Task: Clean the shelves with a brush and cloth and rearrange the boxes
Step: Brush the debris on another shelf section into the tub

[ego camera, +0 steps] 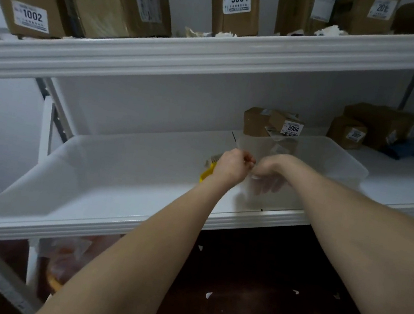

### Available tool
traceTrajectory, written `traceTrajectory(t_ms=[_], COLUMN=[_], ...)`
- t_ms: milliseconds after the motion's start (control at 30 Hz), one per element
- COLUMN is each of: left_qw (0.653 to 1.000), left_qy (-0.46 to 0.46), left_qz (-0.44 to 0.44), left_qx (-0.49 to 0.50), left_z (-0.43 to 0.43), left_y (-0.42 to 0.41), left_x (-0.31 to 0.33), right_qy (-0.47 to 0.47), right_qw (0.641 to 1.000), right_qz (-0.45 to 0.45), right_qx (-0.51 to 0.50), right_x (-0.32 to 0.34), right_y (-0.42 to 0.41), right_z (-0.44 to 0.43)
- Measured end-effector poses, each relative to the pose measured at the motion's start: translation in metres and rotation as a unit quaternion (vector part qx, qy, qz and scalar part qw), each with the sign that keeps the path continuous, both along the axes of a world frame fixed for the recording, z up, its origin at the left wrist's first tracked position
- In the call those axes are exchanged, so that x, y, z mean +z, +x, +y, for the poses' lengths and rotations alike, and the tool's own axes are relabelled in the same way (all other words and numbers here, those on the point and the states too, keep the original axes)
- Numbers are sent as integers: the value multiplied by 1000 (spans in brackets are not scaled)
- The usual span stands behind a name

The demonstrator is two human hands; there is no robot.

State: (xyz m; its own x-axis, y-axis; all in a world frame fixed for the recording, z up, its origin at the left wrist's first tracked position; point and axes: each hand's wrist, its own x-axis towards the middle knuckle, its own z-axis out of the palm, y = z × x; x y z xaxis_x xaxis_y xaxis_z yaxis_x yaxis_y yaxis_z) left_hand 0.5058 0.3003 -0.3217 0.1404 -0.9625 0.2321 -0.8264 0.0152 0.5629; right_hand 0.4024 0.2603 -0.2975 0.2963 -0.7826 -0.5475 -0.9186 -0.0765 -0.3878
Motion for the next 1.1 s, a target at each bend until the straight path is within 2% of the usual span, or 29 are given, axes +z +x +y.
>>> traceTrajectory(t_ms=[67,133,167,333,467,667,833,900,1100], left_qw=[1000,1000,1000,1000,999,998,998,996,980], left_qy=[0,-4,-7,4,3,26,55,88,158], left_qz=[3,-8,-20,-25,30,47,16,-19,-121], left_qx=[4,9,11,18,45,45,35,11,-17], left_z=[1,2,3,-1,-7,-13,-16,-17,-23], left_y=[1,0,-1,-8,-9,-11,-21,-28,-37], left_x=[-1,-2,-2,5,15,26,28,28,27], right_qy=[-91,-189,-207,-179,-153,-149,-263,-275,-282], right_qw=[995,981,977,980,964,936,945,949,951], right_qz=[-24,-2,-1,-68,-200,-295,-133,-84,-11], right_qx=[-34,-48,-47,-51,-84,-122,-143,-130,-124], right_x=[0,3,5,8,5,-1,-1,-2,-12], right_y=[-1,-5,-6,-13,-20,-22,-38,-45,-46], right_z=[-4,-5,-5,-3,-5,-6,-7,-3,4])
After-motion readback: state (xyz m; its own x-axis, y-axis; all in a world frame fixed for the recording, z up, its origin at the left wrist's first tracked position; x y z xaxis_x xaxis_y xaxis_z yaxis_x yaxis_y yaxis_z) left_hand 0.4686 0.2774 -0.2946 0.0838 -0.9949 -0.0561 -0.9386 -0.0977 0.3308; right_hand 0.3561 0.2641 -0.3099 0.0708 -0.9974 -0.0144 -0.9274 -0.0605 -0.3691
